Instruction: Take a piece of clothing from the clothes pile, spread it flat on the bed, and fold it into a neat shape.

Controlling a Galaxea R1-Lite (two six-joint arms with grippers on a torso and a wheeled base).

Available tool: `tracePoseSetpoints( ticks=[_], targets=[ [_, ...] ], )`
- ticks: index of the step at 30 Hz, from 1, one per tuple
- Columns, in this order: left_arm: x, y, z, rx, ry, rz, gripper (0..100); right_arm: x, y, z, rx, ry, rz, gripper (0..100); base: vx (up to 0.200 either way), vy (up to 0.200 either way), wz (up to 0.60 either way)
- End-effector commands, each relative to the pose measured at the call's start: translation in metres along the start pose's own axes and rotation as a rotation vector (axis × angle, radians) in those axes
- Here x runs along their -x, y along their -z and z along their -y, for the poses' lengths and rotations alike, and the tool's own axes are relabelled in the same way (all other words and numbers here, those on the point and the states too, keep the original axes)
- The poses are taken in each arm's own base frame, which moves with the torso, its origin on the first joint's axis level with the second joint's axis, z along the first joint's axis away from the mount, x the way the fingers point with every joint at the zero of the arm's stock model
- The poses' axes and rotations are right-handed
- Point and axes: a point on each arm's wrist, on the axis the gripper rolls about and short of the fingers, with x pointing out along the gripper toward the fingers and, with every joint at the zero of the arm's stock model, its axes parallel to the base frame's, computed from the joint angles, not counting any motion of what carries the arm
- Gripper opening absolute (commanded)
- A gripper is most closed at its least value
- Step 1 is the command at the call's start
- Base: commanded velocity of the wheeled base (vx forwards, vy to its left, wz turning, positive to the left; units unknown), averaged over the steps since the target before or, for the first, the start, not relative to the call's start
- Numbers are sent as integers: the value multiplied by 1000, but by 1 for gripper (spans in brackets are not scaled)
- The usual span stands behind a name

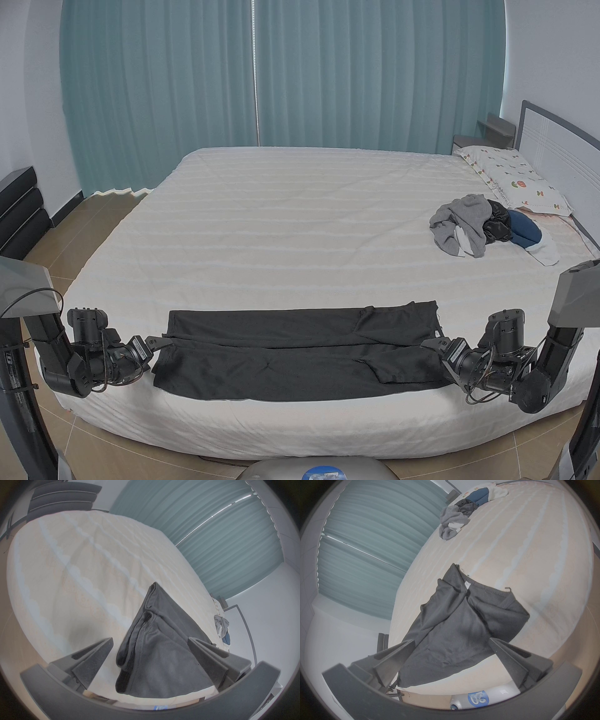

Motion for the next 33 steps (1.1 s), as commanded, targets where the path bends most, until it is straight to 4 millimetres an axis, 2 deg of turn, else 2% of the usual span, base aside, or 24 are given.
tracePoseSetpoints(
  ticks=[1, 5, 13, 22, 28, 33],
  targets=[
    [2, -2, 2, -5, 5, 30, 100, 9, -17, -4, -21, -43, 47, 100, 0, 0, 0],
    [4, -6, 3, 20, 29, 75, 100, 9, -25, 0, -39, -45, 59, 100, 0, 0, 0],
    [4, -6, 3, 21, 35, 77, 100, 7, -25, 2, -42, -46, 44, 100, 200, 0, 0],
    [-2, -11, 5, 11, 51, 93, 100, 3, -26, 5, -47, -33, 40, 100, 0, 0, 0],
    [-17, -29, 16, 9, 92, 129, 100, 3, -26, 5, -46, -38, 38, 100, 0, 0, 0],
    [-40, -42, 21, 18, 82, 100, 100, 2, -25, 6, -47, -32, 32, 100, 0, 0, 0]
  ],
)
